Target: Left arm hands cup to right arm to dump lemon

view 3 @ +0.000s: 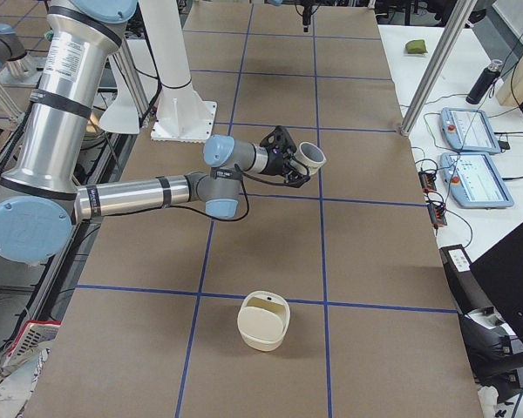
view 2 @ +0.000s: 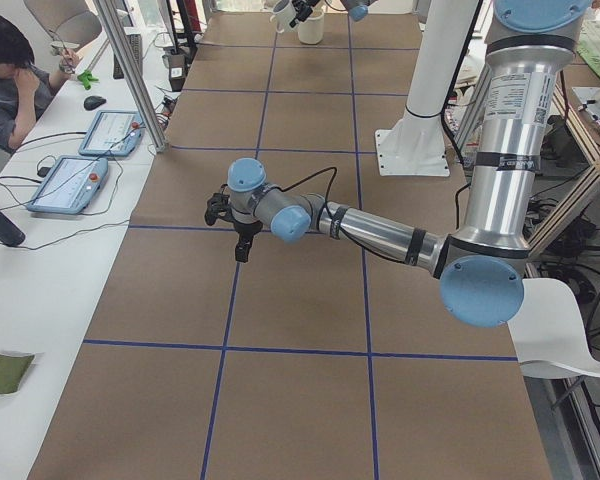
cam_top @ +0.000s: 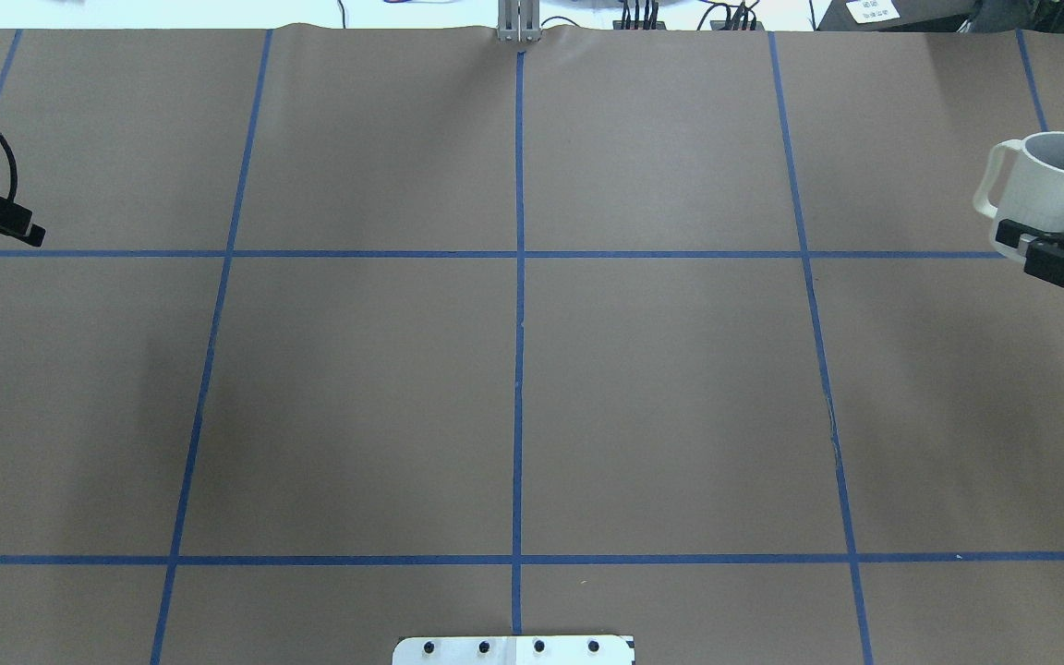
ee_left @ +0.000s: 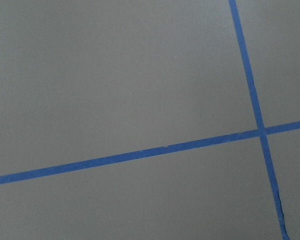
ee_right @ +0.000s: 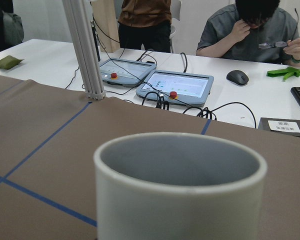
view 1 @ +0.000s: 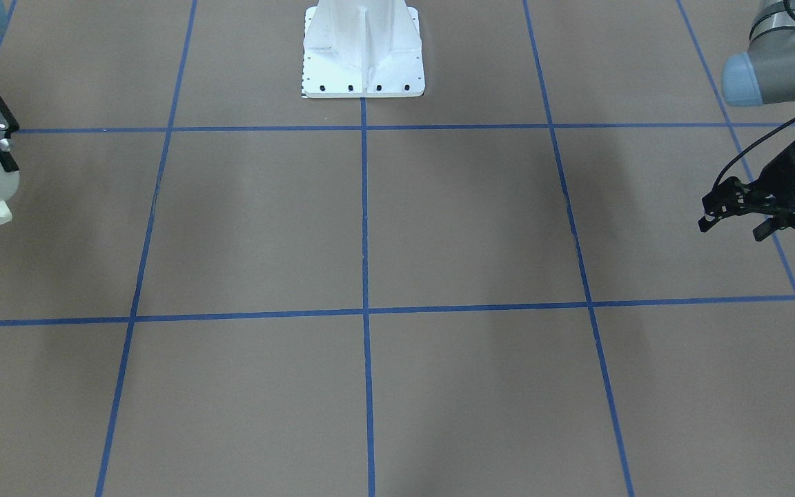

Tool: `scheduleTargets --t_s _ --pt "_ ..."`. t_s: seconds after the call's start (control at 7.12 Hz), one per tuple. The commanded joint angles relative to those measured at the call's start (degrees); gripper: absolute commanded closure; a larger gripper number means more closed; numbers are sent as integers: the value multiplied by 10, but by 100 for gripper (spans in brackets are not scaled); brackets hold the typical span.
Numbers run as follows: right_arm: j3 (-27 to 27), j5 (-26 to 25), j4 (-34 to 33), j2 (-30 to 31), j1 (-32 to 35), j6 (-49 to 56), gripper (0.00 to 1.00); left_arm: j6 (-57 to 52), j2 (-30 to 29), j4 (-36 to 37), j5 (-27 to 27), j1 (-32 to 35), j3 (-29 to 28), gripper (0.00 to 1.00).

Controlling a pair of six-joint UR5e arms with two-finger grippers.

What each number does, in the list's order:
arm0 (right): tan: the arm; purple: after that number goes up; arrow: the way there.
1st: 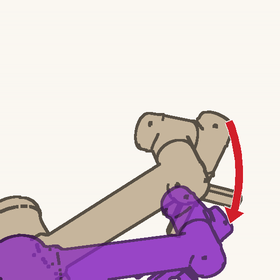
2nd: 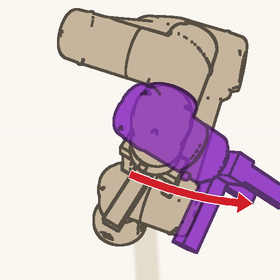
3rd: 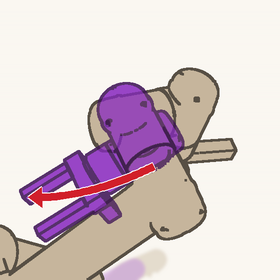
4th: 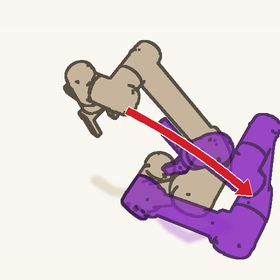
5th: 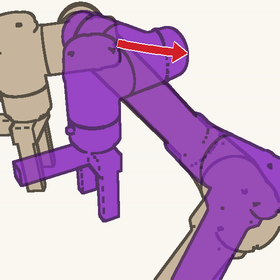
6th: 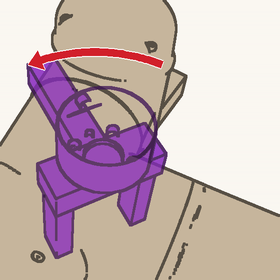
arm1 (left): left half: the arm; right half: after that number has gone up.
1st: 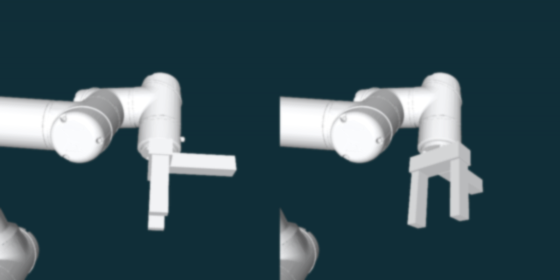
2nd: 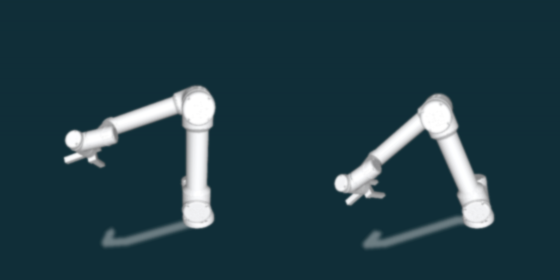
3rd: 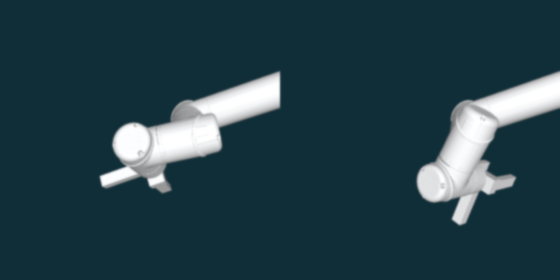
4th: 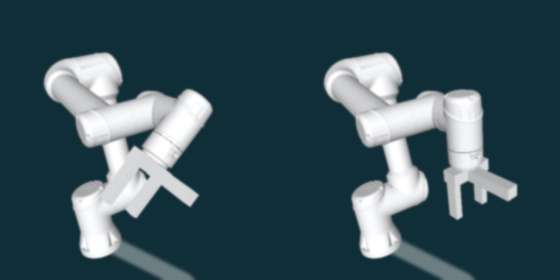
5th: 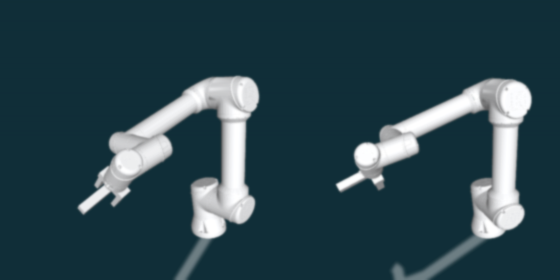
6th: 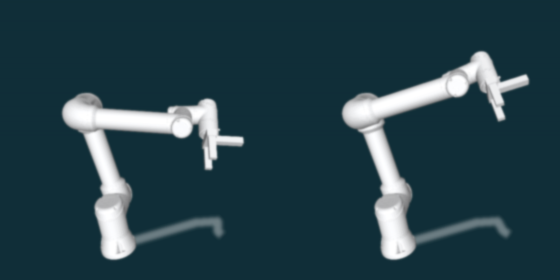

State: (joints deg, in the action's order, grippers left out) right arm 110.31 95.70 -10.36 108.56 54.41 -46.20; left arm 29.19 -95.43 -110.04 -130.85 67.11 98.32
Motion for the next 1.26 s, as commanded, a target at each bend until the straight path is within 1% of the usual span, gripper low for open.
scheduleTargets --t_s 0.0,0.14,0.28,0.42,0.7,0.84,1.12 --pt "-78 -1 138 31 31 -109 77 0 7 1 0 1 6 0" --pt "-119 -2 201 46 44 -156 77 0 7 1 0 1 6 0" --pt "-171 -2 279 54 50 -202 77 1 8 1 0 1 6 0" --pt "-217 1 347 60 53 -255 79 1 8 1 0 0 6 0" --pt "-297 2 462 75 64 -344 79 1 6 1 1 -1 6 0" --pt "-348 -1 521 75 73 -375 79 1 6 1 1 -1 5 0" --pt "-356 0 535 70 99 -507 79 1 5 1 1 -2 5 0"
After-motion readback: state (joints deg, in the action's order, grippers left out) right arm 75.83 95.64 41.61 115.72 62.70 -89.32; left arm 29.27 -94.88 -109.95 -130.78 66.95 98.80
